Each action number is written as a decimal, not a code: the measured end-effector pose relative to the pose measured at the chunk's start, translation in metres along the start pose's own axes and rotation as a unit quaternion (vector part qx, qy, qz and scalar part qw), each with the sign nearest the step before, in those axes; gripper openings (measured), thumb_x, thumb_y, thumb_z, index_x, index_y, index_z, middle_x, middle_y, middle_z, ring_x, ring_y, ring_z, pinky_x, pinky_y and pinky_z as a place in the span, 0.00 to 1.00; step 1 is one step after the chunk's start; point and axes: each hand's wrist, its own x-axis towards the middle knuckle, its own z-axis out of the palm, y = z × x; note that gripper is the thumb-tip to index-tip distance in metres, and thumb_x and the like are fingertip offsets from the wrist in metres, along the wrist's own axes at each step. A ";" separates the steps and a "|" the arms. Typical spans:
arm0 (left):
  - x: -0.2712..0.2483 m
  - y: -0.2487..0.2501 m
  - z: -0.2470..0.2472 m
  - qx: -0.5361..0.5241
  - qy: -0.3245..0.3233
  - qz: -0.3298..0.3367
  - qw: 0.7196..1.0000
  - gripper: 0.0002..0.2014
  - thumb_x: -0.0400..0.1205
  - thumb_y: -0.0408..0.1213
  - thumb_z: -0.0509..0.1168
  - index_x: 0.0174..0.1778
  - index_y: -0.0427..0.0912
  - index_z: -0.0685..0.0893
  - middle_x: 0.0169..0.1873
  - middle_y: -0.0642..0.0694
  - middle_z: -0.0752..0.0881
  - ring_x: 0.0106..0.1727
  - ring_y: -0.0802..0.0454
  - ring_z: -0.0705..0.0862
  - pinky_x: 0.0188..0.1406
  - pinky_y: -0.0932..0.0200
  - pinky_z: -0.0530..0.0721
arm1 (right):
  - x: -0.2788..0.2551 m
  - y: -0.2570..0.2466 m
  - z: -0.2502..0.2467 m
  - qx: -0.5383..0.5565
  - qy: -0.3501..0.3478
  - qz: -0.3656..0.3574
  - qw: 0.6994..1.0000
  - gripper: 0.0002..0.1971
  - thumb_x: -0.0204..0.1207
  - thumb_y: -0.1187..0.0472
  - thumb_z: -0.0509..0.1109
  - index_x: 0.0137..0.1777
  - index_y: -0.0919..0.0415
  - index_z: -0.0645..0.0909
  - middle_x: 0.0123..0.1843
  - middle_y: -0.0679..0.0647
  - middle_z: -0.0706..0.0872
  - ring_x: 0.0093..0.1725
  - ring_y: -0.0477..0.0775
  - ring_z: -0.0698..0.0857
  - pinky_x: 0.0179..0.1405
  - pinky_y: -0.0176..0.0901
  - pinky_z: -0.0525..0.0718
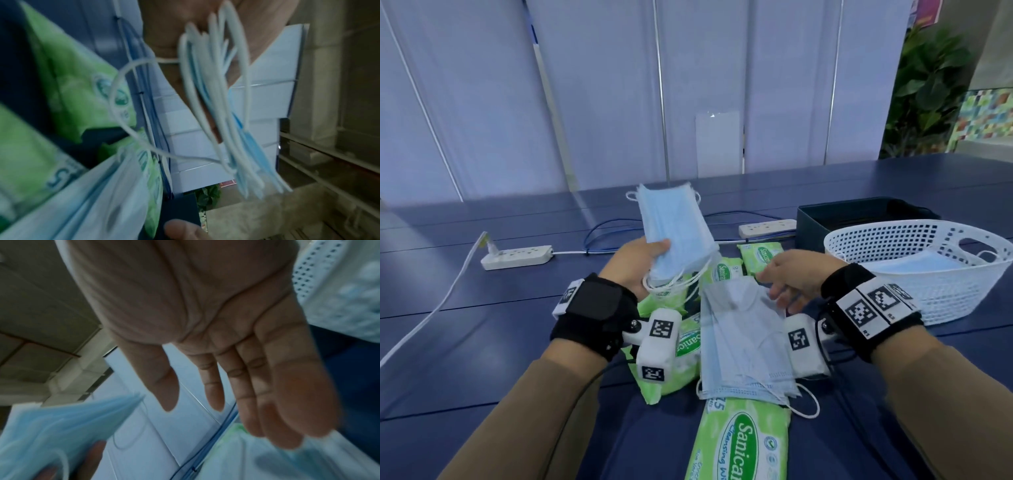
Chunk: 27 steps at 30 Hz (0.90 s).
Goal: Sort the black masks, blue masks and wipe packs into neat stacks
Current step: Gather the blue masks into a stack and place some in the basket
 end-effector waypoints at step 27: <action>-0.001 -0.020 0.006 0.087 -0.195 -0.051 0.976 0.32 0.79 0.14 0.54 0.76 0.47 0.71 0.73 0.44 0.75 0.56 0.46 0.87 0.55 0.56 0.84 | -0.025 -0.021 -0.037 0.228 0.296 -0.319 0.871 0.06 0.80 0.70 0.61 0.52 0.61 0.77 0.43 0.48 0.80 0.34 0.51 0.85 0.35 0.44 0.85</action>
